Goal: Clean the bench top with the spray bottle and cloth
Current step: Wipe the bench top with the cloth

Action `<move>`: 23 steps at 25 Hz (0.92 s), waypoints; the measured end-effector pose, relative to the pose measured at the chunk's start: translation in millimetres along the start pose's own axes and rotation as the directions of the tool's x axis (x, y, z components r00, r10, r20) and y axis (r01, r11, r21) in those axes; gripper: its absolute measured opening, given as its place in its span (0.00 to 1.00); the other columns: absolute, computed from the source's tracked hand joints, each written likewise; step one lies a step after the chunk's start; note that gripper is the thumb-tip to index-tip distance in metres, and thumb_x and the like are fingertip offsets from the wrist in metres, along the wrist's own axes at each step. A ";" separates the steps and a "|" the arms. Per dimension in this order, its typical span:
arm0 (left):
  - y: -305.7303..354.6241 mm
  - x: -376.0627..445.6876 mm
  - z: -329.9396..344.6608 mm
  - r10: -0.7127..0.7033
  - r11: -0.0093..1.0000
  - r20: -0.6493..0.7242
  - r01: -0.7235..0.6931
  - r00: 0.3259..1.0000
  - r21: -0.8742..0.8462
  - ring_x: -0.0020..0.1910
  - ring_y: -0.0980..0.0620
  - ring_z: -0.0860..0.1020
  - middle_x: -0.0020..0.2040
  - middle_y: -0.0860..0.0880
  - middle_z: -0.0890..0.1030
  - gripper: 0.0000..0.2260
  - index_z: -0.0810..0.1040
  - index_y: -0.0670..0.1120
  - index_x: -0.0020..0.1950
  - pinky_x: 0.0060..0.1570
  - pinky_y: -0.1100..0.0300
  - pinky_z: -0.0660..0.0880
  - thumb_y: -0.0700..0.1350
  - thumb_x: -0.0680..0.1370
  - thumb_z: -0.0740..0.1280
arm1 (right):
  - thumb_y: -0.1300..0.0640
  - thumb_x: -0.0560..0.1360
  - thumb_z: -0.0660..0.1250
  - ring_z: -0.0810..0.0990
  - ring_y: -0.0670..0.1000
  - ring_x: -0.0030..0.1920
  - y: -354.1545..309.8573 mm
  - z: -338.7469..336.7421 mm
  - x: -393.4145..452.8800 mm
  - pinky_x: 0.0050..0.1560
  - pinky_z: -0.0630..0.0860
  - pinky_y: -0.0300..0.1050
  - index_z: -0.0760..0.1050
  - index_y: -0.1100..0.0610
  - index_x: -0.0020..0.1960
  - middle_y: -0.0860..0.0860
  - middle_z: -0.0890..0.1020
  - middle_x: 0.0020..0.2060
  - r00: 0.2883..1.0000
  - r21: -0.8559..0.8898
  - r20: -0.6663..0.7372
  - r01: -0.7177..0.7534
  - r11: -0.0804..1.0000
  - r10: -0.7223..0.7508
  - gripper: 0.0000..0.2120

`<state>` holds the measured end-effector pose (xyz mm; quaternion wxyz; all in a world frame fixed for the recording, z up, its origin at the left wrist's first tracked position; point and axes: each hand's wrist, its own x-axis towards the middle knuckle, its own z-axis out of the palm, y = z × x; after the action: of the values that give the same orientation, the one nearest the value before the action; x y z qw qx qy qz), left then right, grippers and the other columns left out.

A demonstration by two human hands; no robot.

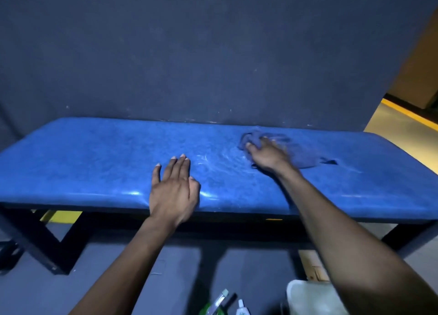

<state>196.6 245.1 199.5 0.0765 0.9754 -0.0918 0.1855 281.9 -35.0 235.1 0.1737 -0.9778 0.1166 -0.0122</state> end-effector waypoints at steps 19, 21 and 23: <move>-3.0 -0.5 1.0 -0.001 1.000 -0.030 0.002 1.000 0.017 0.78 0.49 0.65 0.78 0.48 0.69 0.30 0.69 0.43 0.76 0.77 0.43 0.56 0.52 0.78 0.46 | 0.34 0.76 0.50 0.78 0.60 0.65 126.2 -66.8 -83.2 0.67 0.71 0.60 0.80 0.49 0.53 0.55 0.83 0.60 0.983 -0.030 -0.167 -0.078 0.996 0.072 0.27; -0.4 0.4 0.9 -0.006 1.000 -0.027 0.007 1.000 0.006 0.79 0.50 0.63 0.79 0.48 0.68 0.30 0.68 0.43 0.77 0.78 0.44 0.54 0.52 0.79 0.45 | 0.35 0.74 0.48 0.77 0.62 0.64 116.6 -68.8 -66.5 0.66 0.69 0.60 0.80 0.50 0.52 0.57 0.82 0.61 0.977 -0.004 -0.161 -0.142 0.990 0.140 0.28; 0.5 0.2 1.4 -0.008 1.000 -0.016 0.008 1.000 -0.006 0.80 0.50 0.62 0.79 0.48 0.66 0.31 0.67 0.43 0.78 0.78 0.44 0.52 0.53 0.79 0.44 | 0.36 0.74 0.48 0.75 0.61 0.67 90.9 -59.3 -46.3 0.69 0.63 0.63 0.78 0.49 0.58 0.56 0.80 0.64 0.987 0.007 -0.112 -0.111 0.994 0.111 0.27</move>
<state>197.2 244.4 198.4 0.0809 0.9739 -0.0879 0.1929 212.7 -127.2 260.5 0.1676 -0.9675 0.1804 -0.0578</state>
